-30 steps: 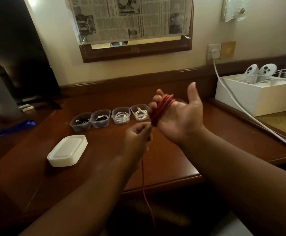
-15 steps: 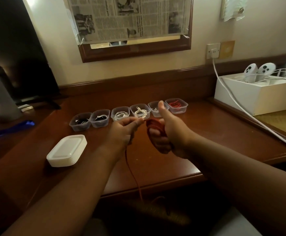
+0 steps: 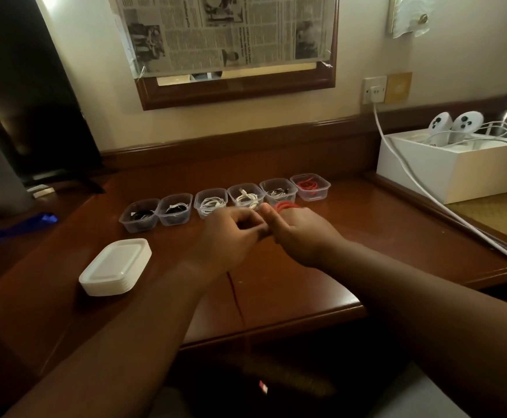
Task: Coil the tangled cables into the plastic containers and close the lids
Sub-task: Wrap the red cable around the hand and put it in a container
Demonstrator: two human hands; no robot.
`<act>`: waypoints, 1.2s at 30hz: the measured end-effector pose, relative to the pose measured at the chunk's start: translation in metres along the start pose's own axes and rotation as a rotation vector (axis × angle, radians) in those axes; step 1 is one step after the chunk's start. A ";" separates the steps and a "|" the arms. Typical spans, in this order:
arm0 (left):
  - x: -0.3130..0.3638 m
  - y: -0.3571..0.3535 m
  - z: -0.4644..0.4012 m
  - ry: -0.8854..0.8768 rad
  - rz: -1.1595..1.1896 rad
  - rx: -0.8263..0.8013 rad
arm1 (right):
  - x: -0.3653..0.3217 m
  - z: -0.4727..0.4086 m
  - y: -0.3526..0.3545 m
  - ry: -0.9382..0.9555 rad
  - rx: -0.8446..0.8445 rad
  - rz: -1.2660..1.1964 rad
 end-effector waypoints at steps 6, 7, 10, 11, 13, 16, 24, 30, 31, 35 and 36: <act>-0.025 -0.009 -0.004 0.337 0.669 0.053 | -0.019 0.004 0.006 -0.240 -0.118 -1.435; -0.028 -0.016 -0.002 0.392 0.732 0.051 | -0.023 0.002 0.009 -0.200 -0.069 -1.615; -0.028 -0.035 0.010 0.384 0.670 -0.034 | -0.023 -0.005 0.013 -0.090 0.237 -1.766; -0.025 -0.038 0.013 0.365 0.600 -0.050 | -0.022 -0.006 0.014 -0.059 0.330 -1.695; -0.020 -0.038 0.016 0.328 0.423 -0.068 | -0.015 -0.006 0.011 -0.019 0.432 -1.435; -0.014 -0.030 0.013 0.162 0.163 -0.097 | -0.007 -0.004 0.009 0.014 0.426 -0.639; -0.008 0.006 -0.001 -0.059 0.001 0.029 | -0.008 0.000 -0.001 -0.112 -0.053 -0.475; 0.000 -0.001 0.006 -0.051 0.388 -0.083 | -0.020 0.003 0.001 -0.143 -0.239 -1.060; 0.002 -0.004 0.008 -0.055 0.417 -0.105 | -0.021 0.003 0.000 -0.137 -0.247 -1.093; -0.003 -0.012 0.011 -0.085 0.382 -0.096 | -0.019 0.002 -0.004 -0.150 -0.249 -1.145; -0.005 -0.013 0.010 -0.083 0.356 -0.078 | -0.018 0.003 -0.007 -0.164 -0.236 -1.157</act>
Point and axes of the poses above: each hand's wrist, its own z-axis away from the middle knuckle, its own y-axis out of the back of the hand, x = y × z, the point moved 2 cm from there along -z, towards the middle knuckle, and after that the axes turned 11 degrees about y, right-handed, at the moved point
